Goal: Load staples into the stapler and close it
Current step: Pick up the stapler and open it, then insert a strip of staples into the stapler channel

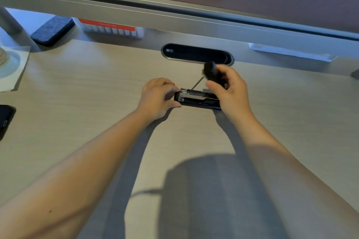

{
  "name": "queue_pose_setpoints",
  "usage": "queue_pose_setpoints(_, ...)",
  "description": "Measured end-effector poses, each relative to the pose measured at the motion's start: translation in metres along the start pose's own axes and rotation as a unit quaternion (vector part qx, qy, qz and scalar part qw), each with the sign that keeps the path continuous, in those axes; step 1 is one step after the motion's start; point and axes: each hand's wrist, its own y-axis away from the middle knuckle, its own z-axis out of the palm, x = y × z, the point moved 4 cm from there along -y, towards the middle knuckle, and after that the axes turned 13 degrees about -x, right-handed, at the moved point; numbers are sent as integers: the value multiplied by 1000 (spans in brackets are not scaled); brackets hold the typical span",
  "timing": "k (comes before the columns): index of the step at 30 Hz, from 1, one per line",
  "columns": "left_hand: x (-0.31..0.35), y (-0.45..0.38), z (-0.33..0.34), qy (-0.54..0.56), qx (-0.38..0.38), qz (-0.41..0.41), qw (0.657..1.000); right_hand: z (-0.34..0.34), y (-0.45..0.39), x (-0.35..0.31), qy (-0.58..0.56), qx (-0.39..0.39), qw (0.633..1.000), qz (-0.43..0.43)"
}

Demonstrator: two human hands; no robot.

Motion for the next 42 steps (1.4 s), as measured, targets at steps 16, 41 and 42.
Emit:
queue_pose_setpoints(16,20,48,28,-10,12,16,1000,-60,70,46,-112,237,964,39)
queue_pose_setpoints(41,53,190,96,4,83,23,996,-33,297,84,253,64,964,57)
queue_pose_setpoints(42,54,192,98,6,85,22,996,-32,300,84,274,63,958,55)
